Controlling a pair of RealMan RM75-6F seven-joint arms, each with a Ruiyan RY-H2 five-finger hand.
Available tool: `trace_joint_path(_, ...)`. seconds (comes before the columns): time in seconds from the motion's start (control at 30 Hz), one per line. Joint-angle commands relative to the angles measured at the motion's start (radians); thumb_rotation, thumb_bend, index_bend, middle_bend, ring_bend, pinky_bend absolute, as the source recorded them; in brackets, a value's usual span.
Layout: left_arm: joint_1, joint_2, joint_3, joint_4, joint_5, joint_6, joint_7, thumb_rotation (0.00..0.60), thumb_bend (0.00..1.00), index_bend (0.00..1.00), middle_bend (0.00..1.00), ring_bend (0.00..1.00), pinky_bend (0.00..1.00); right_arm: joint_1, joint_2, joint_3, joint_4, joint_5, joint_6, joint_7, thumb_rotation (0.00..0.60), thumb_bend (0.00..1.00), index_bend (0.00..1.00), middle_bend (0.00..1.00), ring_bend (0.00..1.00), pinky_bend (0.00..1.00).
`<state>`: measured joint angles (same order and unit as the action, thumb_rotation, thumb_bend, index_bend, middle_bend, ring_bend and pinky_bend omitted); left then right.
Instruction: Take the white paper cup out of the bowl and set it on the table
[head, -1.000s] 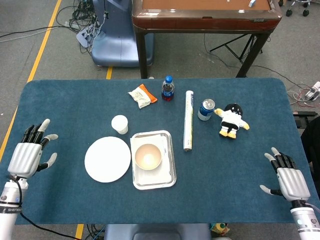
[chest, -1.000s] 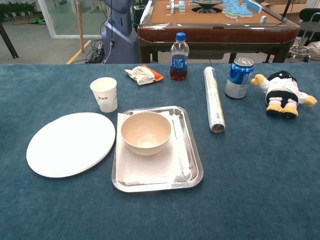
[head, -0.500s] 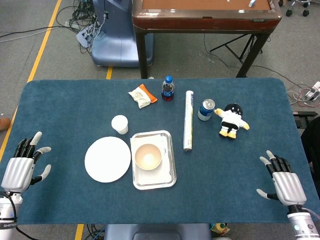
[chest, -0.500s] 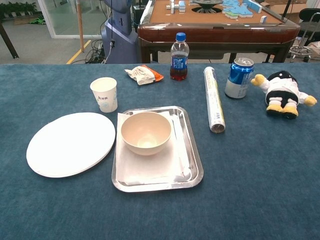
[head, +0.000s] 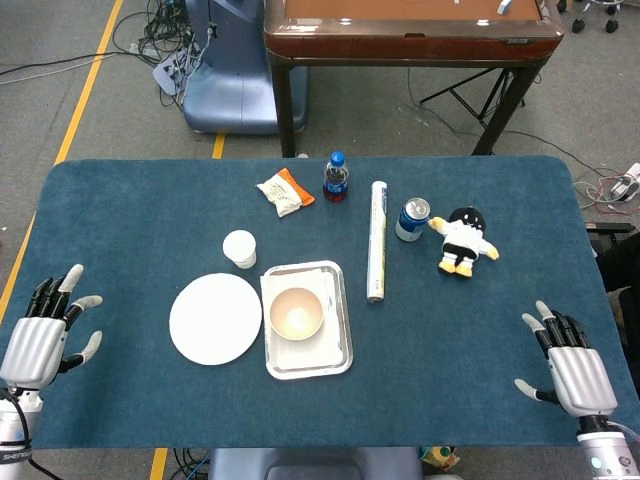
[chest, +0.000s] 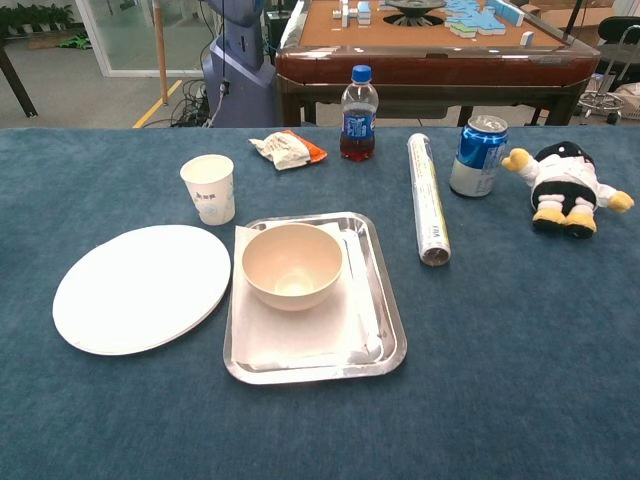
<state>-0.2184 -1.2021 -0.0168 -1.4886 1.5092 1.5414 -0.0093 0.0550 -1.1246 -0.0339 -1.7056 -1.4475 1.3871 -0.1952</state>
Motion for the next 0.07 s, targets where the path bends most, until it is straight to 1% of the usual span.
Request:
trace_joint_path(0.03, 0.002, 0.005, -0.003, 0.0, 0.001, -0.006, -0.01, 0.6, 0.32, 0.31, 0.01, 0.0, 0.0, -0.001, -0.003, 0.002, 0.0, 0.004, -0.001, -0.006, 0.6, 0.2, 0.0, 0.0, 0.0, 0.0)
trace_joint_path(0.07, 0.002, 0.006, -0.005, 0.003, 0.003, -0.007, -0.018, 0.6, 0.32, 0.31, 0.01, 0.0, 0.0, -0.001, -0.004, 0.003, -0.001, 0.005, -0.002, -0.007, 0.6, 0.2, 0.0, 0.0, 0.0, 0.0)
